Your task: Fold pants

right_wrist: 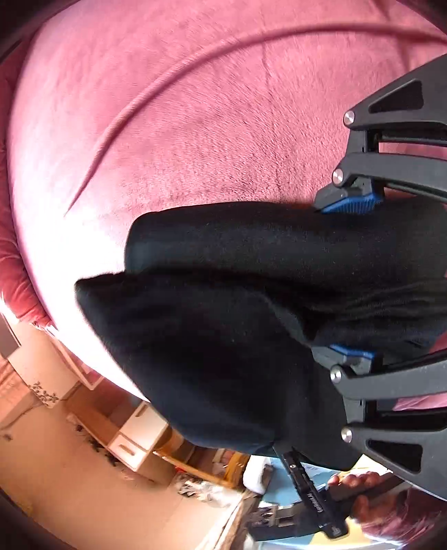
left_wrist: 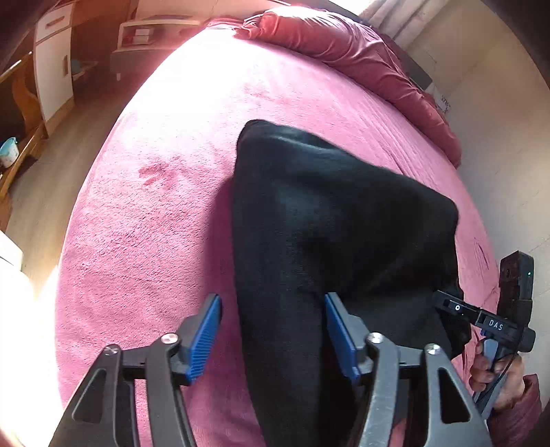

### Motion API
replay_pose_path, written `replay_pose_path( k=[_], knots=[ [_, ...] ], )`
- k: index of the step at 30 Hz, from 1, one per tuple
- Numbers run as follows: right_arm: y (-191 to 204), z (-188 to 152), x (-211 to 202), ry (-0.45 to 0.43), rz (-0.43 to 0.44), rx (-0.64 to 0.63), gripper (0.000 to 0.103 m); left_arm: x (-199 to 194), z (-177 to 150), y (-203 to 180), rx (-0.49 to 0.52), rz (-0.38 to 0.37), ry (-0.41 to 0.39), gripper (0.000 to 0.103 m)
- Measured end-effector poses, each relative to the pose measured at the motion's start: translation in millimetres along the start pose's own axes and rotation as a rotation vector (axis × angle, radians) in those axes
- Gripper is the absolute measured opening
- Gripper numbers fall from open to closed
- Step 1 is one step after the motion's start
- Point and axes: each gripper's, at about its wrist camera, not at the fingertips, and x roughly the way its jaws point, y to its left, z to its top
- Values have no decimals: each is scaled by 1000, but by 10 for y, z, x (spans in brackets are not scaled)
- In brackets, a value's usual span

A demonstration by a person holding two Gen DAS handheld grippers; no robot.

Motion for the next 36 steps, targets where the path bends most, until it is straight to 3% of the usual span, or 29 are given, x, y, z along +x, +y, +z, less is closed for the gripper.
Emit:
replay_pose_path(
  k=[4,6,9,11,19,26,36],
  knots=[
    [62,-7,-82,-10,-18,-8,63,-72,-131,-66,-12,16,-44,68],
    [211,-28,-182,-28,-72,-27,69,-216,-218,-132,-11,54,-73,68],
    [565,-73,-344,-94,-165,-62,69,-431,-304,-218,18,153,-141,68],
    [782,-150,-496,-153,-215,-109,70,-560,-357,-288,34,176,-186,68],
    [1477,-555,-895,-258,-272,-220,73,-1075,-716,-643,102,231,-327,68],
    [1497,-944,-1062,-298,-321,-209,74,-1379,-1005,-844,137,268,-400,68],
    [1609,-1199,-1276,-362,-380,-249,76,-1573,-1342,-962,130,267,-420,68]
  ],
)
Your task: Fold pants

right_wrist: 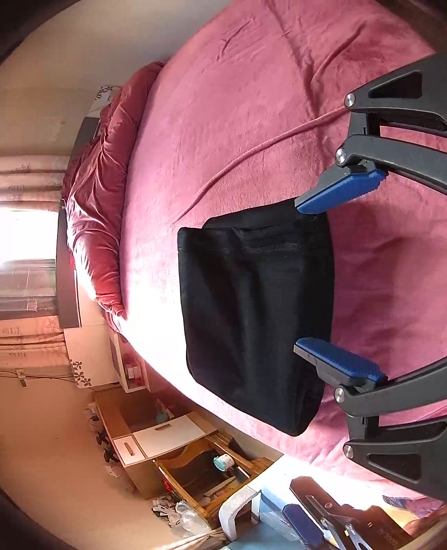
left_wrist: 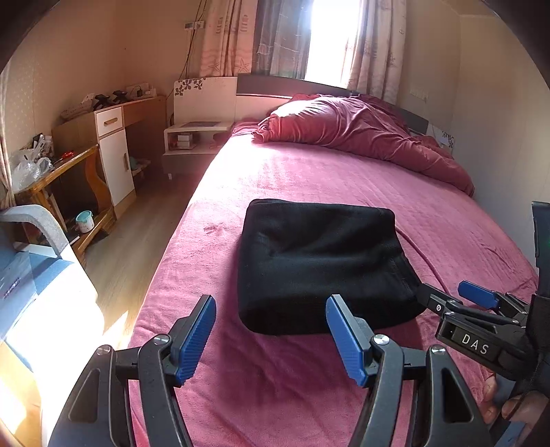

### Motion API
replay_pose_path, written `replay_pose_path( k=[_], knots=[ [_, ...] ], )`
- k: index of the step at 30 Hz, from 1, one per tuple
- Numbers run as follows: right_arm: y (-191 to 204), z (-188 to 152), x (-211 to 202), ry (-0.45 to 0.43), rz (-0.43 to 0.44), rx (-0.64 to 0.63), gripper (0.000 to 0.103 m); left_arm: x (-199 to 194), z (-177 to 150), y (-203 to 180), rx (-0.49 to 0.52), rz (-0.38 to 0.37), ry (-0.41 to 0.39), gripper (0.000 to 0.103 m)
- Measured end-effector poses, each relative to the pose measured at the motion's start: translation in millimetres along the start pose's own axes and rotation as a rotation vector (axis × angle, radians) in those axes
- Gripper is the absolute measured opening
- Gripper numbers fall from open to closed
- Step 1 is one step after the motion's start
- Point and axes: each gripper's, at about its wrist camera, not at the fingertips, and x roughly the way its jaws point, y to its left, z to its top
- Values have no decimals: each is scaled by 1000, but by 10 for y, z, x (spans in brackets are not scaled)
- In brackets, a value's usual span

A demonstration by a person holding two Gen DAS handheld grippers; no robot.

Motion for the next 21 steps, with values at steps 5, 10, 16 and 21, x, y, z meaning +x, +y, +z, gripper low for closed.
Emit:
replay_pose_path(
  k=[5,10,16,21],
  knots=[
    [8,-35,-90,-14,-8,-5,76,-86,-13,-5,1,-14,-8,68],
    [2,-55,-146,-27,-17,-10,77,-159,-10,-23,0,-21,-22,71],
    [-22,-87,-190,-42,-41,2,78,-170,-18,-72,12,11,-24,72],
    [-20,-110,-200,-43,-46,8,78,-165,-14,-75,2,34,-24,72]
  ],
)
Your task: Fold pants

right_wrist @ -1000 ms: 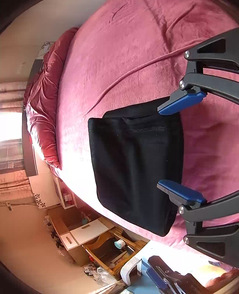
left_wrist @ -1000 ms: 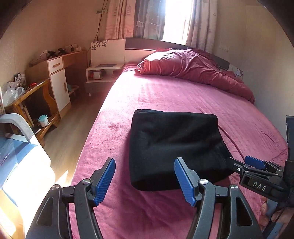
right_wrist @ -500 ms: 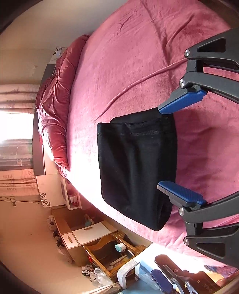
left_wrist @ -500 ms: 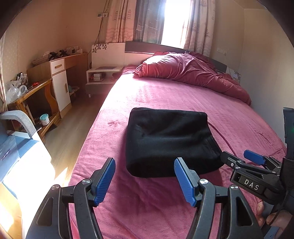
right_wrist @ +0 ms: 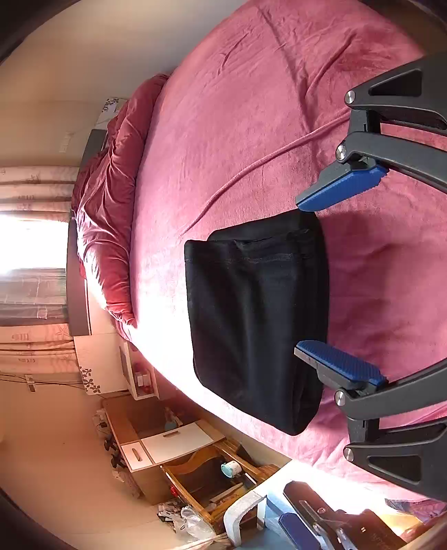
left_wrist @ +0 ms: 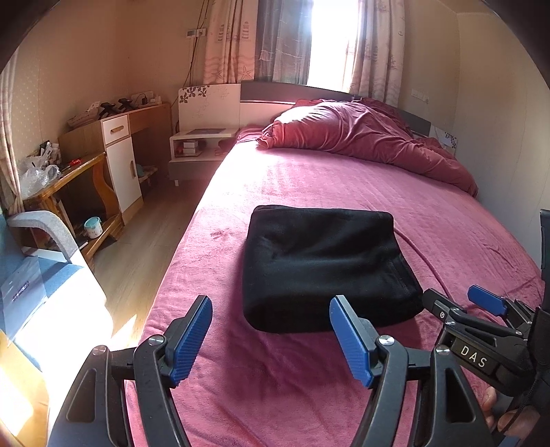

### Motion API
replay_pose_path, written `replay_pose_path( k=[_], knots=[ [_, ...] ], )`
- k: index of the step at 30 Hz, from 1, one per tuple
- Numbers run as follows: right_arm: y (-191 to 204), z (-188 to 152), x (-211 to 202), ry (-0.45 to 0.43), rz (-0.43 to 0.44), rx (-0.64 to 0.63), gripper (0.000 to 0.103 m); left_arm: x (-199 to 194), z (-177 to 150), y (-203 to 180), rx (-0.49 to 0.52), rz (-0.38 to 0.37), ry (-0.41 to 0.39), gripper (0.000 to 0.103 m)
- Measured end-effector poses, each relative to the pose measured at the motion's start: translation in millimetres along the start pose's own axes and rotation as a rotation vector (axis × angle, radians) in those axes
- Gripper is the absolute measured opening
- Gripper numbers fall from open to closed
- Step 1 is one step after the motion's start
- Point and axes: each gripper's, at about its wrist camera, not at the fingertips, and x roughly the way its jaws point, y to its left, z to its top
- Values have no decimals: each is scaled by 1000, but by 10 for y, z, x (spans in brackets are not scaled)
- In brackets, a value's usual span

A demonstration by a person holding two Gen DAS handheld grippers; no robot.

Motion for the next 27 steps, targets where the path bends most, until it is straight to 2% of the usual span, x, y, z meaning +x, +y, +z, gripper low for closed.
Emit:
replay_pose_path(
  k=[11,27],
  knots=[
    [30,33,-89,-37,-3,-10,80,-70,29,6,-1,11,-34,72],
    [6,36,-109,-39,3,-6,81,-135,31,6,-2,16,-48,72]
  ],
)
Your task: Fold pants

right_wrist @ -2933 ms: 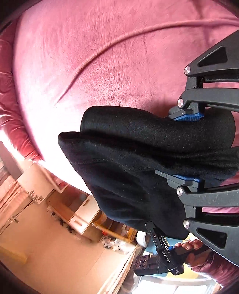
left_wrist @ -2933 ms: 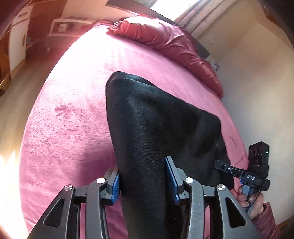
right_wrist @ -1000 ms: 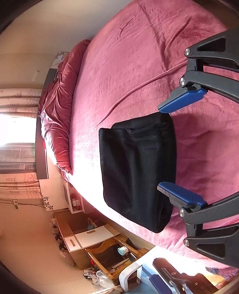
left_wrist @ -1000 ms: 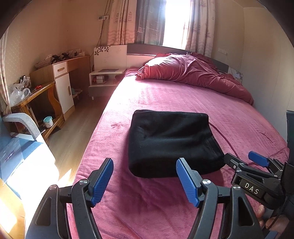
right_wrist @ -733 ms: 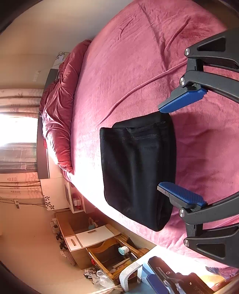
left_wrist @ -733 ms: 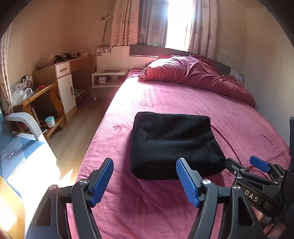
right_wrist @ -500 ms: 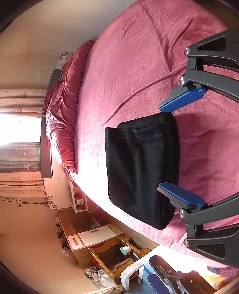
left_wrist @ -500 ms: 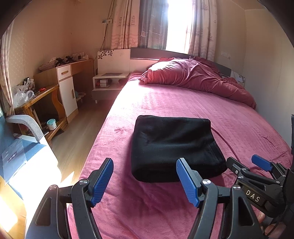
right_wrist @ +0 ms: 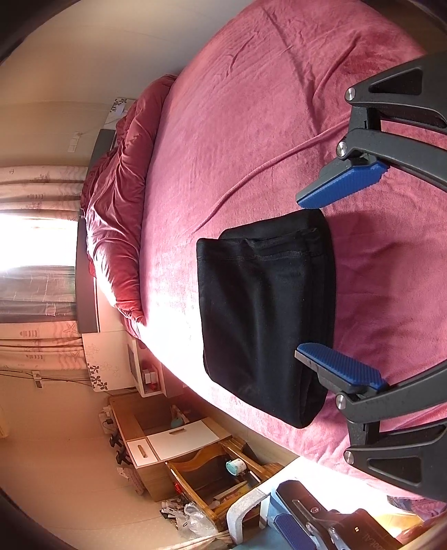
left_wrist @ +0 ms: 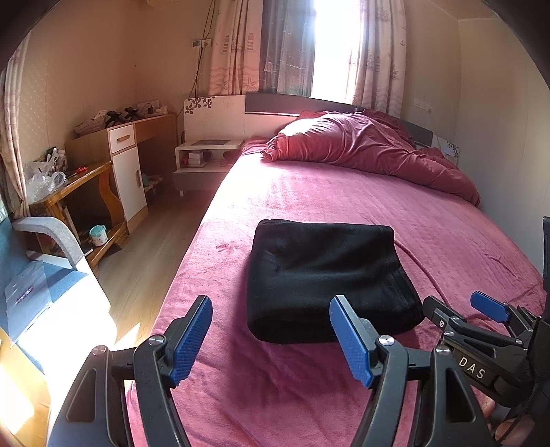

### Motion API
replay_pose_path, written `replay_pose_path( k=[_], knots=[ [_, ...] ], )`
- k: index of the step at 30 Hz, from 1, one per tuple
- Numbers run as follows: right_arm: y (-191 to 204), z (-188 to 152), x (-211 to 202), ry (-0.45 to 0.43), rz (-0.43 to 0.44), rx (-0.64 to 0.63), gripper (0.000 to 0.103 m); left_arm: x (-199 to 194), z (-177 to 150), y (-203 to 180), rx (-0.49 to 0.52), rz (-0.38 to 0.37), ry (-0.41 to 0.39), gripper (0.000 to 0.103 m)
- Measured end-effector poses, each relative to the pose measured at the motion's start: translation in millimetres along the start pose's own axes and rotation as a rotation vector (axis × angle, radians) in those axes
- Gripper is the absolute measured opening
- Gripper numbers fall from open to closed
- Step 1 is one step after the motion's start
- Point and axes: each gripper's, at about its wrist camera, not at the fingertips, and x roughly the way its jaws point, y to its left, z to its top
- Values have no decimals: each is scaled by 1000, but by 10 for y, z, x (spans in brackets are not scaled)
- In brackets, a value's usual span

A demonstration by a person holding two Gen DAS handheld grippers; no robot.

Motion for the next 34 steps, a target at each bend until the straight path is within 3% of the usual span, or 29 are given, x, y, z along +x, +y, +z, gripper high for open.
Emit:
replay_pose_path(
  k=[34],
  knots=[
    [-104,-90,84,34,-3,5,83,-93,-37,-24,-9,5,-26,70]
  ],
)
